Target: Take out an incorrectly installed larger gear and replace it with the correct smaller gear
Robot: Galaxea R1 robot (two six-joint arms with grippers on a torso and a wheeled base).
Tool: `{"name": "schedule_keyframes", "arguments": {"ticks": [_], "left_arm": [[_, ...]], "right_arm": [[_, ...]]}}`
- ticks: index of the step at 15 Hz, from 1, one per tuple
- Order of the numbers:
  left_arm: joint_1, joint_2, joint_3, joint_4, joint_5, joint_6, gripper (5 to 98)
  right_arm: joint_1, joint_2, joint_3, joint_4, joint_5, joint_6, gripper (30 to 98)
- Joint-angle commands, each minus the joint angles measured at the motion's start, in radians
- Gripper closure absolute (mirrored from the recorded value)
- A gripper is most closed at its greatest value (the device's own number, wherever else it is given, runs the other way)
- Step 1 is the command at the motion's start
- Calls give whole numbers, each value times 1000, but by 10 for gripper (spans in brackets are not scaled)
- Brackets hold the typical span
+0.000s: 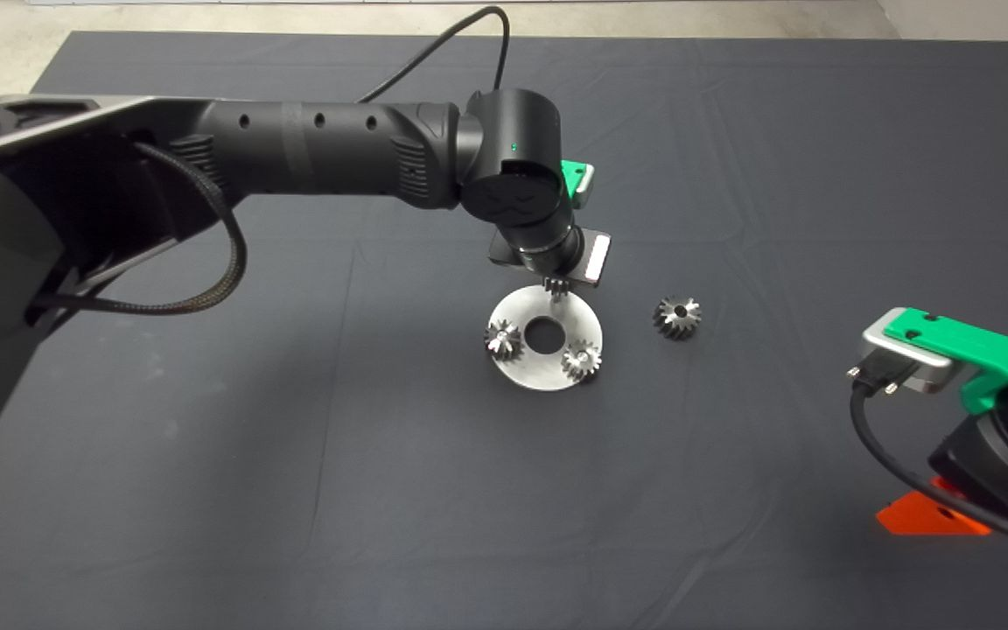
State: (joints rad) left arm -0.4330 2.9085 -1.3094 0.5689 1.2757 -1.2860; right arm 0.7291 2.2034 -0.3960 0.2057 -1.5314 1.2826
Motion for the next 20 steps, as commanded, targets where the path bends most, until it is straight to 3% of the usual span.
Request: {"name": "schedule_keyframes", "arguments": {"ticks": [1,10,20], "left_arm": [[-29,5,1,-1,-7,5,710],[-27,31,-74,-1,-4,31,711],[-18,31,-71,0,-3,30,715]], "right_arm": [[23,8,4,41,-108,6,502],[23,5,5,43,-108,6,502],[23,5,6,43,-110,18,502]]}}
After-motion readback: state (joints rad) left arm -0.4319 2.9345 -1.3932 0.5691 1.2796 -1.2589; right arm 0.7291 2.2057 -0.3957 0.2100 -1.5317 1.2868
